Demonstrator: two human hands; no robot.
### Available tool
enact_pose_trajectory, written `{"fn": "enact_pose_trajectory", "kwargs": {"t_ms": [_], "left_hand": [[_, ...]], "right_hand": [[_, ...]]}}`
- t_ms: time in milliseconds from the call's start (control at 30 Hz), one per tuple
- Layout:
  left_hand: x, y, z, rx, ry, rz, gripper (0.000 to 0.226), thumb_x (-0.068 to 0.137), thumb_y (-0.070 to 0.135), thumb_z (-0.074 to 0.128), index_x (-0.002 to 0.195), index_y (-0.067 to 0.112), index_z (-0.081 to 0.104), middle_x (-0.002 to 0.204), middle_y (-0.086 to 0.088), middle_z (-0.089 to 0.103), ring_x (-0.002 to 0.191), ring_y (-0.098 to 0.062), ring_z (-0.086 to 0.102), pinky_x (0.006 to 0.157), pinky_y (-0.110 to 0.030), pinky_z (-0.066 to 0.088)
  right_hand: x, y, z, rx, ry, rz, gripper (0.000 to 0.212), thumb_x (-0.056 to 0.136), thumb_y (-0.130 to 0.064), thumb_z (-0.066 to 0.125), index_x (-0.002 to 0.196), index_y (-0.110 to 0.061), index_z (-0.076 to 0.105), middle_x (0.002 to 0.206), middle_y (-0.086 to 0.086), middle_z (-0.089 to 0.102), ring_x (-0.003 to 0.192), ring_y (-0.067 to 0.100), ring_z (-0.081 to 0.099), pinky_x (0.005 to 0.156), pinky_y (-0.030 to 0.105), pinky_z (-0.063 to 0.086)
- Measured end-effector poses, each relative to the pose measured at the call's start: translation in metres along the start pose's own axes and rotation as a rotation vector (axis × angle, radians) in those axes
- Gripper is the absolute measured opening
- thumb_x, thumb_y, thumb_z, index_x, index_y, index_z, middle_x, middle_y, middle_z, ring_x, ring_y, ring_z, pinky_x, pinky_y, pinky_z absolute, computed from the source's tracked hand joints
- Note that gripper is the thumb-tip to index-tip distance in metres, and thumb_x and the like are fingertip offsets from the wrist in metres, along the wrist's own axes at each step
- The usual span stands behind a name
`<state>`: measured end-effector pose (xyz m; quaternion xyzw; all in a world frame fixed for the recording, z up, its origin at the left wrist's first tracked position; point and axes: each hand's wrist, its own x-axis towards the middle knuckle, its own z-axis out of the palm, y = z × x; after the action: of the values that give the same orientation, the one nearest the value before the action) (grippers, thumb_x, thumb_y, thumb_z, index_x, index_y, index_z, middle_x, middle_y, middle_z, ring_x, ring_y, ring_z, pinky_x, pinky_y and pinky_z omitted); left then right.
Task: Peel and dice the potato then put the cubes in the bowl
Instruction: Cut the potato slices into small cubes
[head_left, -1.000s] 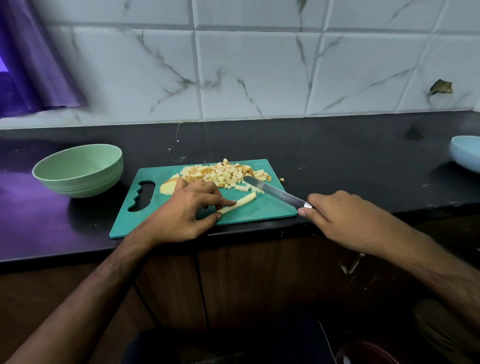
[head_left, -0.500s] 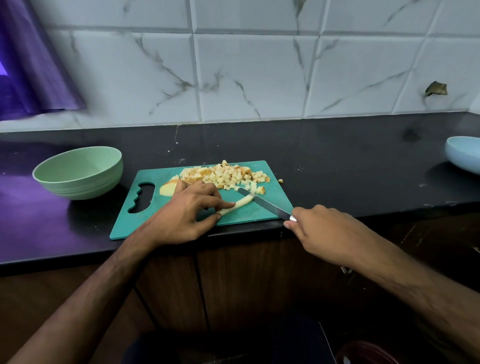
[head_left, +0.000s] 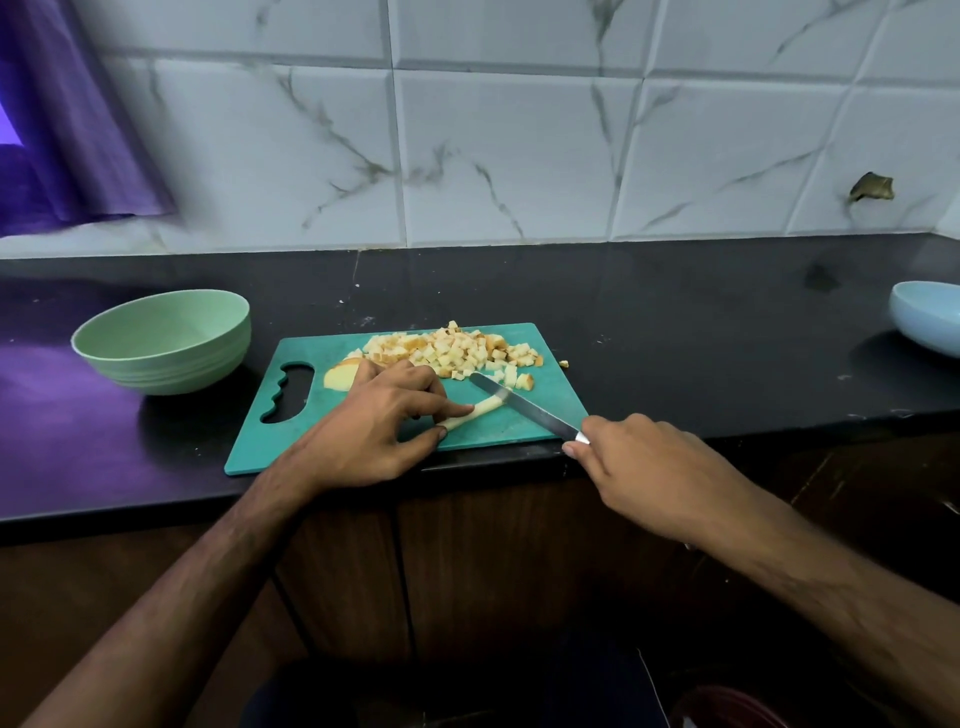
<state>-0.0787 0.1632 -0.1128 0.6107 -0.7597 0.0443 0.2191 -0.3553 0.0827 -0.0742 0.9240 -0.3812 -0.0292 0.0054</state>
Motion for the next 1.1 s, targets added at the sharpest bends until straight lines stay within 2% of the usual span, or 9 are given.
{"fn": "enact_pose_trajectory", "kwargs": {"t_ms": [167, 300, 600, 767, 933, 1100], "left_hand": [[0.000, 0.001, -0.001, -0.011, -0.004, -0.004, 0.046, 0.093, 0.052, 0.044, 0.130, 0.037, 0.067, 0.102, 0.022, 0.052, 0.102, 0.000, 0.045, 0.086, -0.039, 0.030], [-0.001, 0.002, 0.000, 0.000, 0.007, 0.004, 0.044, 0.093, 0.051, 0.045, 0.129, 0.038, 0.068, 0.101, 0.022, 0.052, 0.101, -0.002, 0.046, 0.087, -0.039, 0.030], [-0.002, 0.002, 0.001, 0.016, 0.029, 0.030, 0.045, 0.094, 0.049, 0.045, 0.129, 0.036, 0.068, 0.100, 0.022, 0.052, 0.099, 0.001, 0.044, 0.084, -0.035, 0.028], [-0.002, 0.002, 0.000, 0.012, 0.031, 0.023, 0.045, 0.093, 0.050, 0.045, 0.129, 0.035, 0.068, 0.100, 0.022, 0.051, 0.099, 0.001, 0.043, 0.084, -0.034, 0.028], [-0.003, 0.002, 0.000, 0.033, 0.063, 0.039, 0.041, 0.094, 0.048, 0.049, 0.128, 0.035, 0.069, 0.100, 0.022, 0.053, 0.097, 0.002, 0.043, 0.083, -0.030, 0.028], [-0.004, 0.004, 0.000, 0.035, 0.082, 0.052, 0.040, 0.093, 0.050, 0.050, 0.122, 0.031, 0.071, 0.102, 0.017, 0.059, 0.096, 0.000, 0.045, 0.080, -0.036, 0.034]], "right_hand": [[0.009, -0.005, 0.002, 0.000, -0.006, -0.019, 0.029, 0.108, -0.050, 0.027, 0.100, -0.028, 0.043, 0.101, -0.004, 0.058, 0.067, 0.005, 0.050, 0.052, 0.021, 0.035], [0.014, -0.003, -0.012, 0.016, -0.017, -0.021, 0.029, 0.109, -0.049, 0.027, 0.098, -0.027, 0.043, 0.086, -0.009, 0.051, 0.069, 0.006, 0.052, 0.053, 0.023, 0.036], [-0.001, -0.013, -0.002, 0.072, -0.034, 0.002, 0.027, 0.109, -0.049, 0.028, 0.099, -0.028, 0.042, 0.080, -0.011, 0.039, 0.066, 0.004, 0.047, 0.051, 0.021, 0.031], [0.012, -0.012, -0.006, 0.082, -0.036, -0.006, 0.030, 0.109, -0.049, 0.029, 0.095, -0.028, 0.045, 0.087, -0.007, 0.053, 0.069, 0.008, 0.054, 0.054, 0.024, 0.037], [0.001, -0.011, -0.013, 0.097, -0.035, -0.015, 0.032, 0.108, -0.050, 0.028, 0.088, -0.030, 0.043, 0.086, -0.008, 0.052, 0.069, 0.007, 0.053, 0.053, 0.024, 0.036], [0.005, -0.019, 0.001, 0.120, -0.058, -0.002, 0.030, 0.108, -0.050, 0.029, 0.099, -0.028, 0.047, 0.084, -0.010, 0.048, 0.071, 0.009, 0.055, 0.056, 0.023, 0.041]]}}
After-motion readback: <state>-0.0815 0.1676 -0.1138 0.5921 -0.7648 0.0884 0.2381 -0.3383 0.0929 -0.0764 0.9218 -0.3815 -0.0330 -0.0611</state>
